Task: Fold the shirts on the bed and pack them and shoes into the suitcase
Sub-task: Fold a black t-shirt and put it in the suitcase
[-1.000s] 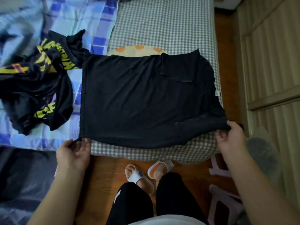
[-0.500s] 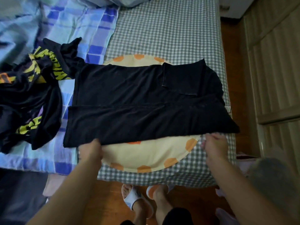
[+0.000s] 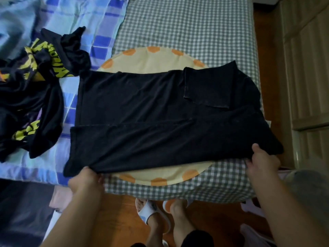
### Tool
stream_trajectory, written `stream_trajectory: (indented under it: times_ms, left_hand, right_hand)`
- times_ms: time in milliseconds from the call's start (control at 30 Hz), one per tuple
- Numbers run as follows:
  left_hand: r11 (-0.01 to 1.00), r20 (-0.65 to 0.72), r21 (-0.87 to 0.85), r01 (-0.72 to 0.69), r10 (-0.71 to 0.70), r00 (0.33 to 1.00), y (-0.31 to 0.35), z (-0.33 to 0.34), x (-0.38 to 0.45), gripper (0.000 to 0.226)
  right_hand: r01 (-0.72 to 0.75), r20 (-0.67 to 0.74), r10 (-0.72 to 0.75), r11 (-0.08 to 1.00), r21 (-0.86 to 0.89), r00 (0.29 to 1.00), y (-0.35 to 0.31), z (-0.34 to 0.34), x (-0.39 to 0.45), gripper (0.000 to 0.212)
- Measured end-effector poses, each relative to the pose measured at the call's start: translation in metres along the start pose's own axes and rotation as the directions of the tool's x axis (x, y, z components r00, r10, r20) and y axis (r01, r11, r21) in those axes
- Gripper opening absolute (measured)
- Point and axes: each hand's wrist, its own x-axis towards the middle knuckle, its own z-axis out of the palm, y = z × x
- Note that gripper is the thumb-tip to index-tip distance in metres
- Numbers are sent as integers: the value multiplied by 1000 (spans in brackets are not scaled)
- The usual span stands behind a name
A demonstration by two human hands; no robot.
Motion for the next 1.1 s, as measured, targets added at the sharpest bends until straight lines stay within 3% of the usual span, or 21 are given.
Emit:
stream_trajectory:
  times_ms: [33,100,133,167,200,267,300,333,367,400,467,533,667,767,867,933,1033,1100]
  left_hand:
    - [991,-101,133,30,-17,995,-8,-8,-8,76]
    - [881,-219,460,-108,230,948,-12,-15,-31,76]
    - [763,-135,572,-302,451,882,-13,-17,-35,66]
    - [571,32,635,-520,653,757,-11,-17,-34,55]
    - [340,222,649,-680,771,597,-8,-18,-30,46]
    - [-66,506,578,-814,811,294,-1,-15,0,34]
    - [-192,581,548,-814,787,207,10,-12,15,31]
    - [-269,623,543,-795,764,168,22,-9,25,32]
    - [-317,649,539,-780,746,145,35,-4,37,37]
    - [-356,667,542,-762,733,132,49,-2,45,42]
    - [-412,690,543,-731,716,109,70,1,65,39]
    - [-397,675,572,-717,724,138,85,4,78,24]
    - [-375,657,583,-721,740,146,92,10,83,10]
    - [-309,627,594,-743,756,187,92,11,81,8]
    - [-229,572,629,-743,784,243,95,9,76,13]
    - [-219,557,644,-733,791,252,97,6,76,14]
    - [-246,566,653,-716,787,246,99,5,79,14]
    - [-283,572,658,-697,790,220,100,9,80,13]
  right_hand:
    - [20,-25,-21,999,-34,999,4,-12,-6,49]
    - [220,-101,-261,925,-310,960,11,-24,-23,39]
    - [364,-75,-439,818,-446,895,16,-22,-32,36]
    - [514,40,-589,667,-539,807,23,-15,-42,34]
    - [663,249,-674,468,-584,695,30,-2,-52,30]
    - [901,718,-610,-18,-434,334,50,32,-65,20]
    - [937,846,-509,-194,-292,158,58,49,-66,20]
    - [930,906,-422,-321,-181,31,61,66,-65,22]
    - [905,932,-359,-409,-114,-45,61,80,-57,26]
    - [876,943,-324,-472,-97,-70,58,91,-49,27]
    - [823,957,-281,-559,-98,-77,47,102,-28,23]
    - [786,967,-229,-616,-57,-110,37,106,-15,20]
    - [766,977,-148,-642,23,-154,32,111,-11,23]
    - [724,971,-146,-688,37,-189,33,116,-12,8]
    - [722,960,-189,-692,20,-207,32,116,-14,7]
    - [798,942,-312,-595,-94,-122,32,118,-17,5]
    - [887,864,-470,-304,-348,178,33,129,-23,8]
    - [874,853,-464,-278,-399,241,37,137,-23,10]
